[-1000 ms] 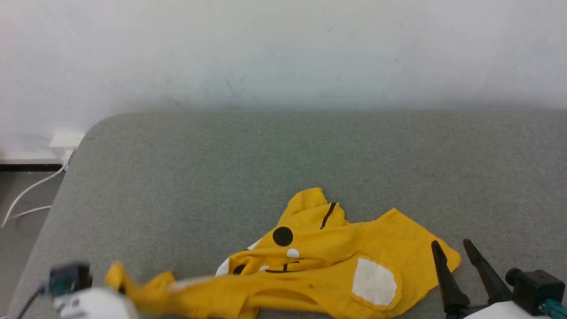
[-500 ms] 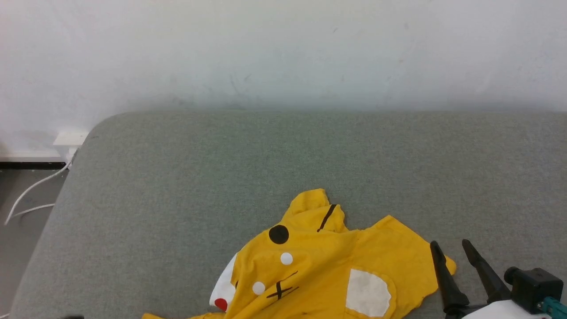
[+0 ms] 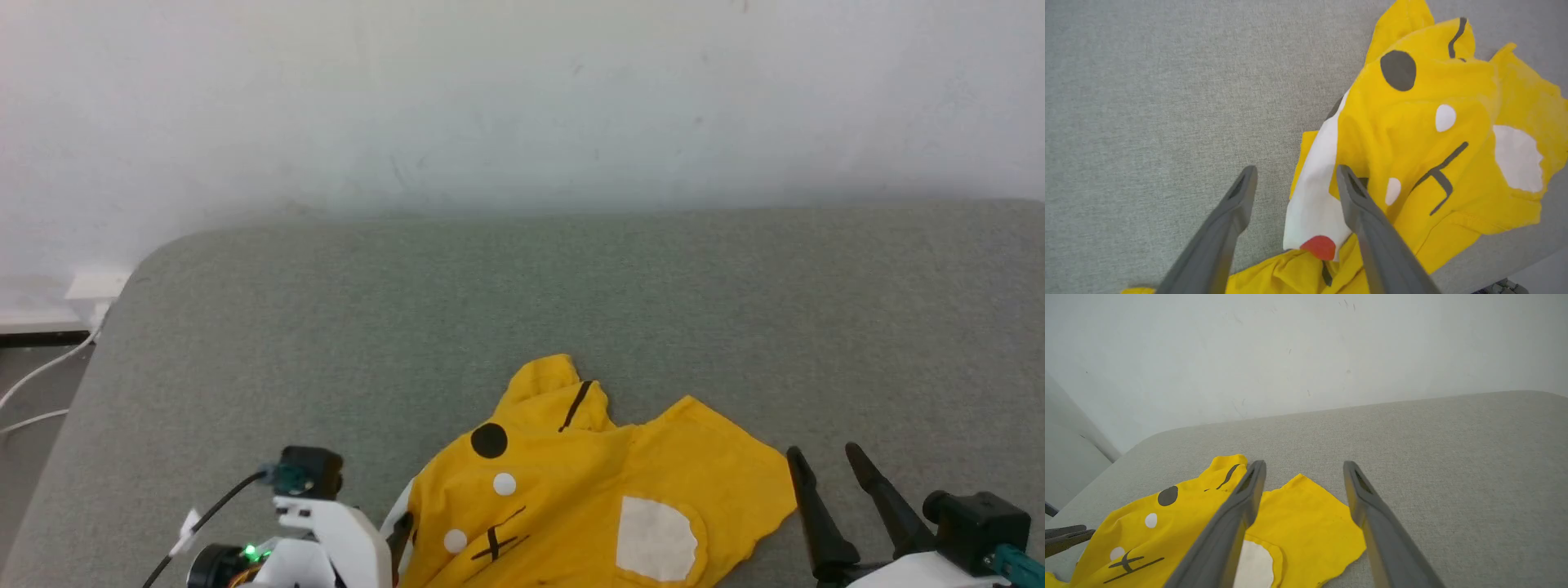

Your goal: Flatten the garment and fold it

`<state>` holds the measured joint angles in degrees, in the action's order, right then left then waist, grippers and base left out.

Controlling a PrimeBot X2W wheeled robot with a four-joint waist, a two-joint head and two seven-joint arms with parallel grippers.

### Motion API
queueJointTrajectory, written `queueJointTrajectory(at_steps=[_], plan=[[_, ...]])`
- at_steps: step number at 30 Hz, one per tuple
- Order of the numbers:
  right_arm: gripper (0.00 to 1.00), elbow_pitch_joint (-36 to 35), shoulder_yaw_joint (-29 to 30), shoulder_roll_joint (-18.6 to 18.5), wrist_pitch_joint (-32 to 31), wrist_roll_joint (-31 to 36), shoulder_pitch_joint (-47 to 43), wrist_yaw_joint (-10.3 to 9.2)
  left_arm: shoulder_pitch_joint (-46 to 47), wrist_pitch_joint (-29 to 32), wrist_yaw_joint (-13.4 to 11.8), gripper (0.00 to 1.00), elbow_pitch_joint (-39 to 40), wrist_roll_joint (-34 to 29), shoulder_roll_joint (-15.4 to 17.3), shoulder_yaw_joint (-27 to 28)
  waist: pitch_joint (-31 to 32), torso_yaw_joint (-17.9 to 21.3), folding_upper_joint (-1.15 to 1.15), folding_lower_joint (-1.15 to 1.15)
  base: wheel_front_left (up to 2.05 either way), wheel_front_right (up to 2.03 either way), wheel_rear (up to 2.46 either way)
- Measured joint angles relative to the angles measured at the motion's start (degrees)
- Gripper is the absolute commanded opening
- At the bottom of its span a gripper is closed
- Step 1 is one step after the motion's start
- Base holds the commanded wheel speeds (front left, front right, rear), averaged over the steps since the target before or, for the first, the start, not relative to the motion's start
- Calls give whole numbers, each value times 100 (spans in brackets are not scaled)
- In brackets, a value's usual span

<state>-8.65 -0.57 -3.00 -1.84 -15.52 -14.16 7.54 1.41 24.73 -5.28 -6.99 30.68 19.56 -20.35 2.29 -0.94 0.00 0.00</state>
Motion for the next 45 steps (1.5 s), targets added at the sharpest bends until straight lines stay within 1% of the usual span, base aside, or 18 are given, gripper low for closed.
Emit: queueJointTrajectory(at_steps=[4,5,6,7,8,9,13,16,20,24,28,32,33,34,35,37,40,45], plan=[[100,-19,13,0,-21,0,3,0,461,511,271,100,-626,-97,27,-350,-53,157,0,0,0,0,0],[100,-19,10,-1,-24,0,4,0,554,627,333,79,-771,-136,37,-424,-69,200,0,0,0,0,0],[100,-20,15,1,-23,0,4,0,644,737,397,47,-921,-138,32,-482,-85,246,0,0,0,0,0],[100,-23,14,0,-25,0,7,0,720,804,432,35,-1051,-148,32,-527,-102,290,0,0,0,0,0],[100,-26,7,-1,-24,0,8,0,799,833,468,16,-1177,-180,34,-570,-120,339,0,0,0,0,0],[100,-27,15,2,-23,-1,8,0,877,911,502,0,-1308,-180,27,-604,-138,385,0,0,0,0,0],[100,-27,27,0,-24,-2,18,0,1151,982,624,0,-1631,-172,26,-631,-214,558,0,0,0,0,0],[100,-26,75,1,-22,-2,37,0,1401,561,546,0,-1697,-267,31,-536,-269,676,0,0,0,0,0],[100,-26,83,0,-20,-11,94,0,2068,-58,416,0,-1707,-445,8,-342,-357,775,0,0,0,0,0],[100,-48,20,-2,-9,-11,296,0,2914,-260,409,0,-1901,-466,-73,-188,-532,851,0,0,0,0,0],[100,-29,-109,1,62,-26,541,0,3687,-304,422,0,-2352,-517,-58,-120,-779,974,0,1,0,0,0],[100,99,-187,0,192,-70,692,0,4017,-421,532,0,-2995,-541,-55,-116,-1035,1127,0,2,0,0,0],[100,134,-194,0,213,-71,716,0,4018,-442,555,12,-3150,-511,-81,-110,-1087,1169,0,2,0,0,0],[100,164,-203,1,245,-70,727,0,4010,-476,576,48,-3294,-464,-120,-89,-1130,1211,0,2,0,0,0],[100,190,-202,1,260,-70,731,0,3999,-557,575,100,-3411,-430,-163,-67,-1168,1249,0,1,0,0,0],[100,224,-203,-1,298,-58,732,0,3936,-810,570,100,-3544,-308,-260,24,-1208,1309,0,2,0,0,0],[100,232,-219,0,296,27,731,0,3659,-1429,467,100,-3566,-163,-402,210,-1167,1322,0,0,0,0,0],[100,127,-218,2,223,287,700,0,2916,-2514,244,100,-3187,-78,-490,479,-1004,1231,0,0,0,0,0]])
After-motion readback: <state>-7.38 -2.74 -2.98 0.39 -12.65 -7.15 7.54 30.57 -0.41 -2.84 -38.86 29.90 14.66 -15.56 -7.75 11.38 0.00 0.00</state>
